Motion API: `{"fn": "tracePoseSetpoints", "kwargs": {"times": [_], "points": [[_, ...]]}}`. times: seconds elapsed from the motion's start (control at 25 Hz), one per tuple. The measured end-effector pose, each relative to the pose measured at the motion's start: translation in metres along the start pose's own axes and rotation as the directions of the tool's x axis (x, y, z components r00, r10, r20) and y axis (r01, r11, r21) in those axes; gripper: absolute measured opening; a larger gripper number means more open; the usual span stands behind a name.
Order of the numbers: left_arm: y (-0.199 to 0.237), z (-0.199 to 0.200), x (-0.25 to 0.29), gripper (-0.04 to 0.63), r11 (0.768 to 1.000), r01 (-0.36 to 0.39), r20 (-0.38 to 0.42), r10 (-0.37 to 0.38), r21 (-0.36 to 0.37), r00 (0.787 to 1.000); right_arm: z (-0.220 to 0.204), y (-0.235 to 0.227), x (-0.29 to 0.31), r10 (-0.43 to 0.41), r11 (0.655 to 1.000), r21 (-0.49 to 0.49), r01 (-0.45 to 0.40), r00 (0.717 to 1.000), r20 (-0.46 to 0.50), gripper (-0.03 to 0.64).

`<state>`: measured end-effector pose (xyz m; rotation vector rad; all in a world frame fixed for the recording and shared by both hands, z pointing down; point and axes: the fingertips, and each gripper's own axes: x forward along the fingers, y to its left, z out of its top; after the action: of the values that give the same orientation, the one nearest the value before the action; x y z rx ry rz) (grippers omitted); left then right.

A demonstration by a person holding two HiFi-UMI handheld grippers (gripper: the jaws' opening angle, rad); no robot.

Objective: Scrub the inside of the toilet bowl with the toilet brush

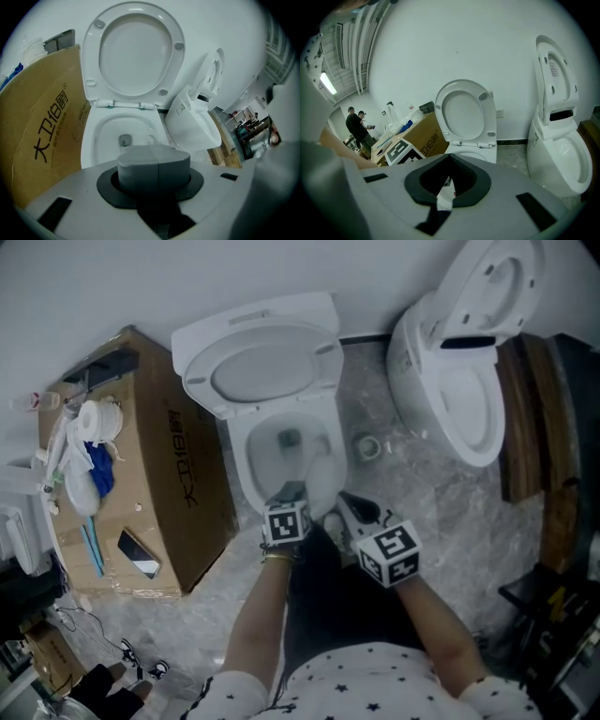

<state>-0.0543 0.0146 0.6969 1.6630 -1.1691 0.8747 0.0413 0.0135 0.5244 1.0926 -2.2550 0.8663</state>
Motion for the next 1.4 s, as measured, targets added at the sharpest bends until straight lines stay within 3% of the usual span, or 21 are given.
{"fn": "tracePoseSetpoints", "kwargs": {"times": [1.4], "points": [[0.01,-0.077,-0.024,0.147,1.0,0.014,-0.118,-0.017,-0.027,0.993,-0.001,0.023,0.003,0.042,0.997,-0.059,-0.044,0.999,-0.027,0.006]]}}
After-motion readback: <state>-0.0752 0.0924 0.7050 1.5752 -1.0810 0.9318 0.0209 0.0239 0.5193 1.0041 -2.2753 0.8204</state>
